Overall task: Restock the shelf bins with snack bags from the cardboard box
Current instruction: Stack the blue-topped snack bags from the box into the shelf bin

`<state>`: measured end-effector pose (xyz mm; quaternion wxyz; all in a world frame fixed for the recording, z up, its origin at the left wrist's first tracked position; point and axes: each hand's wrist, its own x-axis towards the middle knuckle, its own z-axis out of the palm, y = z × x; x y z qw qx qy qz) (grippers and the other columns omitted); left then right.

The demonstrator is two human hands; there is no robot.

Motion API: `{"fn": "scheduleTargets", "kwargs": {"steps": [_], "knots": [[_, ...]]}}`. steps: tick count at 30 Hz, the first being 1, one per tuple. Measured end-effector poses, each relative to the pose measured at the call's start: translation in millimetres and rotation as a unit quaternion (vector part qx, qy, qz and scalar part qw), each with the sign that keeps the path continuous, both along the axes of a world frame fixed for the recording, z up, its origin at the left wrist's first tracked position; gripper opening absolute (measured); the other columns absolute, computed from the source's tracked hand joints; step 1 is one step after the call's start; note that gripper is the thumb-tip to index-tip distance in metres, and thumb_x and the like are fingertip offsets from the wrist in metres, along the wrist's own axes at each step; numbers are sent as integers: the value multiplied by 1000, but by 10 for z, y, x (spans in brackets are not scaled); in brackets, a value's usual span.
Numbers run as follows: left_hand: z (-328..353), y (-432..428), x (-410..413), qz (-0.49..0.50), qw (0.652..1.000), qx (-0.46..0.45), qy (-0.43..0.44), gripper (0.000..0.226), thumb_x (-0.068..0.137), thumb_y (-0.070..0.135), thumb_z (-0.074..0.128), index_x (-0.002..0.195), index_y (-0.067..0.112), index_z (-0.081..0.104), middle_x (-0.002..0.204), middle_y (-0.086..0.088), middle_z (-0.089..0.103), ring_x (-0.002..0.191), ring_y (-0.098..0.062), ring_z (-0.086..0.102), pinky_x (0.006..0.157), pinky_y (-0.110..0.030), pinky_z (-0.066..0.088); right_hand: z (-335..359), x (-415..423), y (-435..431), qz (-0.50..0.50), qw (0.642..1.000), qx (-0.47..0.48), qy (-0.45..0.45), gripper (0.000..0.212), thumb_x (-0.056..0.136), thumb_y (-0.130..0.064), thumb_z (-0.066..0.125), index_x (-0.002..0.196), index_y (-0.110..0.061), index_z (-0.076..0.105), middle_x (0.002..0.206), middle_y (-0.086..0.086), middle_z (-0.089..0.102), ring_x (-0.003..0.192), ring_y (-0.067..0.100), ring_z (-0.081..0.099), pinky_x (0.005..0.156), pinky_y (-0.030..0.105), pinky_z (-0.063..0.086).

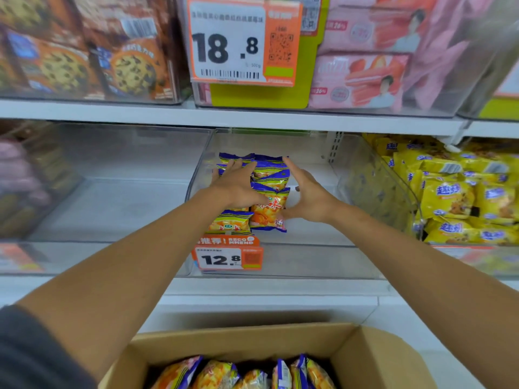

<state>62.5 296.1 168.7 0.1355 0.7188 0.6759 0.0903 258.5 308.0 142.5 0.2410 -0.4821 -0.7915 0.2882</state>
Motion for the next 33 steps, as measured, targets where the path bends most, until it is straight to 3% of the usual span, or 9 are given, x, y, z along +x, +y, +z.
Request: {"fn": "scheduleTargets", "kwargs": {"steps": [4,6,9,12,16,24,27,29,33], "knots": [[133,-313,35,7,997,58,-40,80,82,43,73,149,21,34,153,-6,38,140,-27,35,110,-44,37,252,70,-381,-53,996,69,-26,99,76,-18,82,153,-27,21,129,-1,37,102,14,50,80,13,36],[187,-530,67,19,993,102,-63,51,83,33,73,129,23,53,130,-6,58,116,-25,54,90,-38,49,348,67,-624,-85,991,101,-22,80,80,-18,78,147,-23,36,117,-2,44,83,15,51,76,22,42],[266,-957,163,30,983,128,-126,16,83,20,67,93,24,55,93,-4,66,82,-22,60,63,-32,44,382,42,-1036,-114,979,168,-24,34,81,-12,69,114,-14,59,93,3,55,71,21,48,73,42,50],[263,-1452,244,40,977,141,-154,14,82,16,62,77,25,51,75,3,61,76,-22,61,64,-32,45,256,-5,-1493,-118,974,189,-34,16,77,-10,65,89,-17,59,78,-2,57,69,20,51,68,41,51],[-81,-2064,178,44,985,65,-155,18,82,20,64,73,27,50,78,6,59,83,-22,62,71,-32,49,-208,15,-2102,-96,989,95,-62,15,78,-9,65,91,-16,62,81,-1,64,69,17,54,69,37,51],[-1436,-2816,-323,113,968,-165,-149,20,91,12,61,111,14,63,115,-3,63,102,-20,61,85,-30,49,-1412,55,-2862,-34,980,-154,-123,26,87,-16,66,113,-19,64,102,-6,61,91,13,60,79,31,52],[-1784,-2994,-481,174,958,-174,-149,22,91,3,58,109,13,63,110,-5,62,101,-22,60,85,-36,52,-1716,-64,-2907,-43,977,-177,-112,33,90,-17,64,122,-19,60,114,-2,63,95,12,60,77,25,50],[-1941,-3085,-532,211,948,-167,-168,27,90,2,57,115,12,61,111,-5,62,101,-20,59,84,-32,50,-1866,-231,-2893,-26,980,-164,-106,45,88,-11,63,131,-21,54,129,1,57,111,15,56,91,27,48],[-2048,-3184,-555,226,939,-161,-202,26,90,4,61,115,12,59,99,2,58,94,-11,53,82,-24,45,-2063,-690,-2788,48,981,-71,-174,81,86,-2,62,153,-25,22,161,2,17,147,25,15,118,43,20]]}}
